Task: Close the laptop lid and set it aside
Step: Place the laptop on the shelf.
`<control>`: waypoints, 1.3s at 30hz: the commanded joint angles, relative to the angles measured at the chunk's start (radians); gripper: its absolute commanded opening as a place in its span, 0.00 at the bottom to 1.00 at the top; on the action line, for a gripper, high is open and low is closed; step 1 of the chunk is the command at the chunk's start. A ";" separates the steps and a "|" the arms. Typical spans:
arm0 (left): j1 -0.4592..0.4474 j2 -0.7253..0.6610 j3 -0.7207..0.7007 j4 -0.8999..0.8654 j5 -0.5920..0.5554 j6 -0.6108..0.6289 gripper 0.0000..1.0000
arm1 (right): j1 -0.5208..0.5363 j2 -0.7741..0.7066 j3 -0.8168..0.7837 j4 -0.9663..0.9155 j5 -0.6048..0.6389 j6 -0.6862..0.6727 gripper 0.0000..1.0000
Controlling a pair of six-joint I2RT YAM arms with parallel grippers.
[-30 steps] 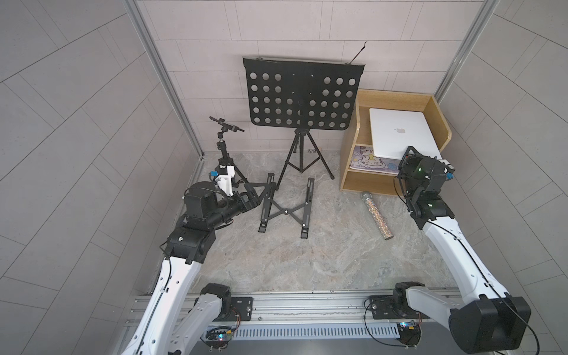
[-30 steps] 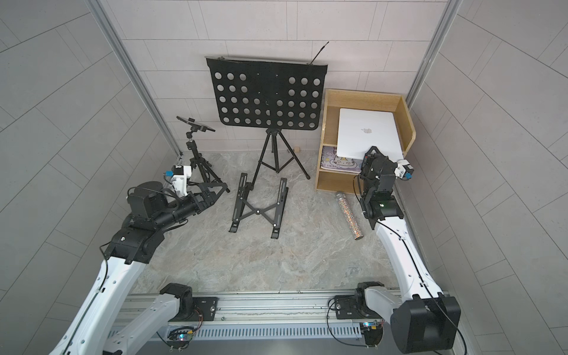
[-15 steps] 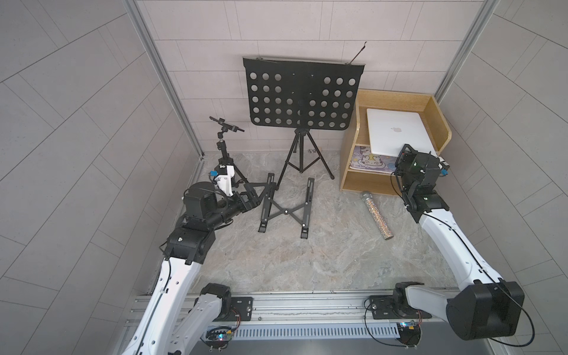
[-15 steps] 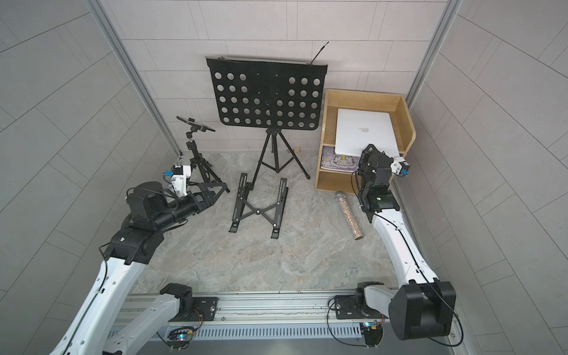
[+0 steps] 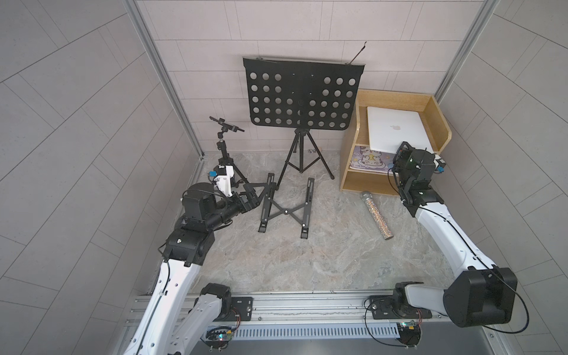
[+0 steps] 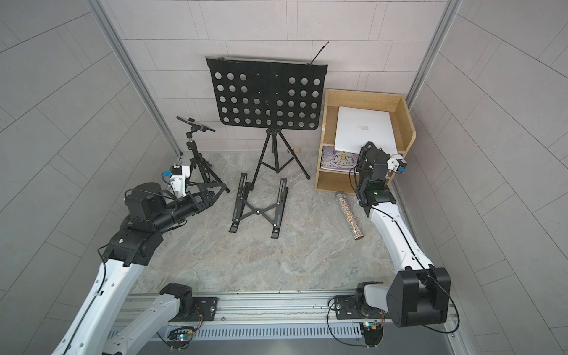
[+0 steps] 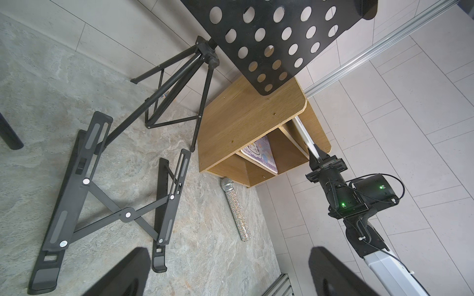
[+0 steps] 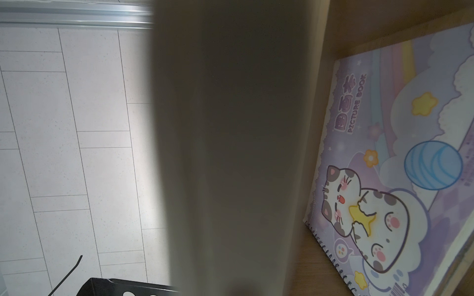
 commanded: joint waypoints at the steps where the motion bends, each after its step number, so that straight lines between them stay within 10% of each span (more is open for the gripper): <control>1: -0.004 -0.010 -0.012 0.004 -0.004 0.024 1.00 | -0.014 -0.012 0.089 0.199 -0.002 0.024 0.01; 22: -0.004 -0.041 -0.015 -0.009 -0.002 0.021 1.00 | -0.100 0.030 0.167 0.044 -0.152 0.077 0.03; 39: -0.002 -0.049 -0.011 -0.011 -0.004 0.018 1.00 | -0.102 -0.011 0.157 -0.038 -0.201 0.045 0.67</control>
